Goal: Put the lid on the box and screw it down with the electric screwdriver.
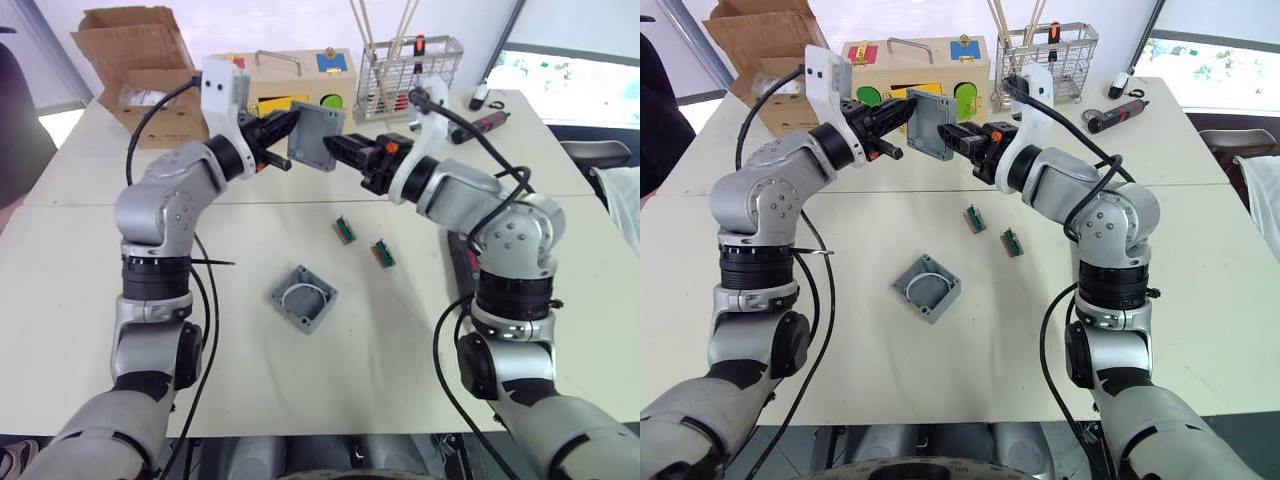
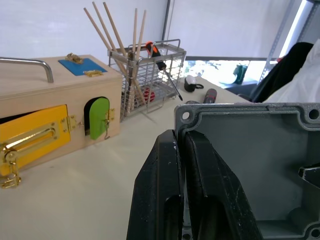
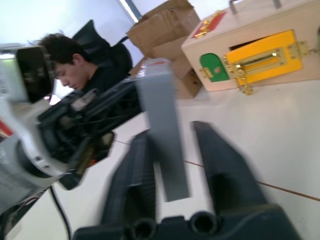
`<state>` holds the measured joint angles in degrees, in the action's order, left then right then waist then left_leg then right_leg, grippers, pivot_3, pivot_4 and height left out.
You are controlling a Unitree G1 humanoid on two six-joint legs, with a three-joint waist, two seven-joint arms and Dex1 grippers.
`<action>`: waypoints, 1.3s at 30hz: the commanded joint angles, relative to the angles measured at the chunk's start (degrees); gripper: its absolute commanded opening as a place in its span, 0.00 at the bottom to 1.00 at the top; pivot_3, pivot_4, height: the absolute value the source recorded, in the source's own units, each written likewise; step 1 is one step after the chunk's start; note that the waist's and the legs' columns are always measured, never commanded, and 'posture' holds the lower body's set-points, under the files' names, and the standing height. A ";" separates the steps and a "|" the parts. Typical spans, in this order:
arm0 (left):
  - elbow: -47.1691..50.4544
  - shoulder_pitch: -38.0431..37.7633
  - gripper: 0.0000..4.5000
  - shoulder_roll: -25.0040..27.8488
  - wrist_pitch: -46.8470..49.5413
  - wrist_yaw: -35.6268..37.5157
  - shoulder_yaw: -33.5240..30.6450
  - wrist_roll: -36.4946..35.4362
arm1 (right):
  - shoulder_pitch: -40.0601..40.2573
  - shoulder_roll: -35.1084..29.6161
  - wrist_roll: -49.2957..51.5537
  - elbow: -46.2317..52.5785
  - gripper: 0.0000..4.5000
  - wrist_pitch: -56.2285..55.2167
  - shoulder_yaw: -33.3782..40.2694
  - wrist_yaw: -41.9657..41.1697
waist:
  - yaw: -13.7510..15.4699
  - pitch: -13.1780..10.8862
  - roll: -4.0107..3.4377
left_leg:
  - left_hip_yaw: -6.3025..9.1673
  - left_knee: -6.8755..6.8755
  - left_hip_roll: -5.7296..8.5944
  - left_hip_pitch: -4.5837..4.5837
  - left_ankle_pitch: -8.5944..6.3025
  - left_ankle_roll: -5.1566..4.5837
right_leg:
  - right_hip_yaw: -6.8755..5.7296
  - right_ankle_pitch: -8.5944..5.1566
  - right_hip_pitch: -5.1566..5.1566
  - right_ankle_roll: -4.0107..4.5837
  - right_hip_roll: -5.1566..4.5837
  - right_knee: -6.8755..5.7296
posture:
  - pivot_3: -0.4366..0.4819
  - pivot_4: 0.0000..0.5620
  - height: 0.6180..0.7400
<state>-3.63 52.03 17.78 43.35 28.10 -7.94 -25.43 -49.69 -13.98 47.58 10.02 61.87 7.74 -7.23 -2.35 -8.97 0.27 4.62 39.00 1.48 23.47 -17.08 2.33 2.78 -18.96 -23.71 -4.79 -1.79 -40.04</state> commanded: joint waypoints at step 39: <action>7.92 -13.27 0.89 33.99 9.62 36.82 5.88 -14.10 | 34.12 -25.18 -77.56 16.99 0.02 -78.08 -29.58 -8.32 | 0.57 -0.01 0.00 | 0.01 0.07 0.00 -0.08 0.09 0.15 | 0.07 -0.02 0.13 -0.01 0.12 0.19 | 0.48 0.27 1.00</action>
<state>3.48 37.88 51.07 54.29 63.83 -1.73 -40.17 -16.02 -40.21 -26.95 26.06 -15.03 -23.19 -18.03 -1.77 -8.99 0.28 4.63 39.07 1.49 23.39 -16.99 2.49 2.84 -18.98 -23.58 -4.80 -1.67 -39.86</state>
